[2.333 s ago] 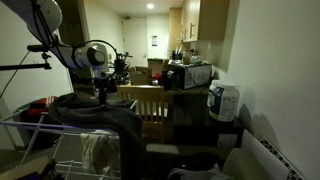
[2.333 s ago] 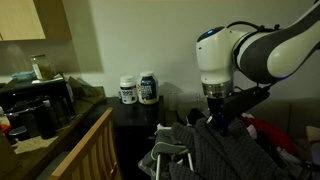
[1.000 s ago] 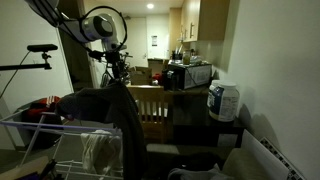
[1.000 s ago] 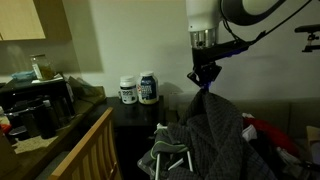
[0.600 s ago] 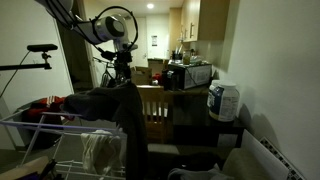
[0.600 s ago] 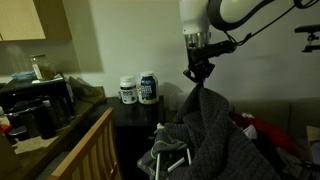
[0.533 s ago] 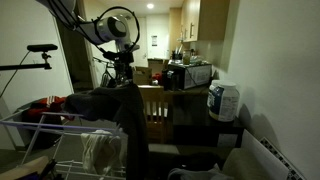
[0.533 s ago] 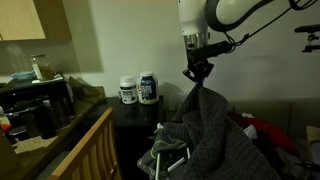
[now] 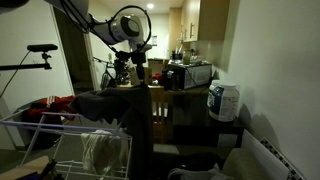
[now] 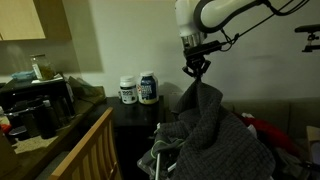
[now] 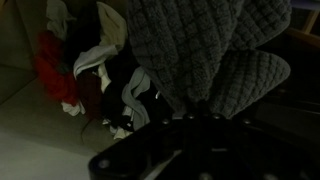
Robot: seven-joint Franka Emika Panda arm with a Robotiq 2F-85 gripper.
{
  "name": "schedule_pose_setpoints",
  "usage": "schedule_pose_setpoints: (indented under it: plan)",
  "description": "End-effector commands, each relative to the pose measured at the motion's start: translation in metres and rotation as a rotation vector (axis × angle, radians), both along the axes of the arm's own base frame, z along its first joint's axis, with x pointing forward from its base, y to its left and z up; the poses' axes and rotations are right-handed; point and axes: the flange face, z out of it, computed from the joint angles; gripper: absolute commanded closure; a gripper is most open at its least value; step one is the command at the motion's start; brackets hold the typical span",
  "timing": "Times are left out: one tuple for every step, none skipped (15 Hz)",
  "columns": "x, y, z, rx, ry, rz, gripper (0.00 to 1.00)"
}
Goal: Take the towel off of the rack
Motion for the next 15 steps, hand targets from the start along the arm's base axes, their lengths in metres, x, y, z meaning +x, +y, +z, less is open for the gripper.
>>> schedule_pose_setpoints:
  plan:
    - [0.022,-0.033,0.013,-0.030,-0.020,-0.094,0.99]
    - [0.027,-0.042,0.014,-0.034,-0.025,-0.116,0.99]
    - [0.032,-0.050,0.016,-0.038,-0.030,-0.138,0.99]
    - [0.037,-0.058,0.016,-0.042,-0.032,-0.158,0.99]
    - [0.041,-0.066,0.017,-0.045,-0.034,-0.175,0.99]
    - [0.044,-0.073,0.017,-0.049,-0.035,-0.192,0.99]
    - [0.047,-0.079,0.018,-0.052,-0.038,-0.207,0.99]
    - [0.050,-0.086,0.017,-0.056,-0.037,-0.222,0.99]
    - [0.052,-0.091,0.017,-0.060,-0.039,-0.234,0.99]
    - [0.053,-0.095,0.018,-0.060,-0.038,-0.239,0.99]
    - [0.051,-0.097,0.021,-0.060,-0.036,-0.232,0.99]
    - [0.047,-0.097,0.026,-0.058,-0.037,-0.226,0.99]
    - [0.044,-0.099,0.030,-0.061,-0.040,-0.231,0.99]
    - [0.042,-0.103,0.032,-0.061,-0.035,-0.242,0.99]
    - [0.040,-0.108,0.033,-0.062,-0.030,-0.248,0.99]
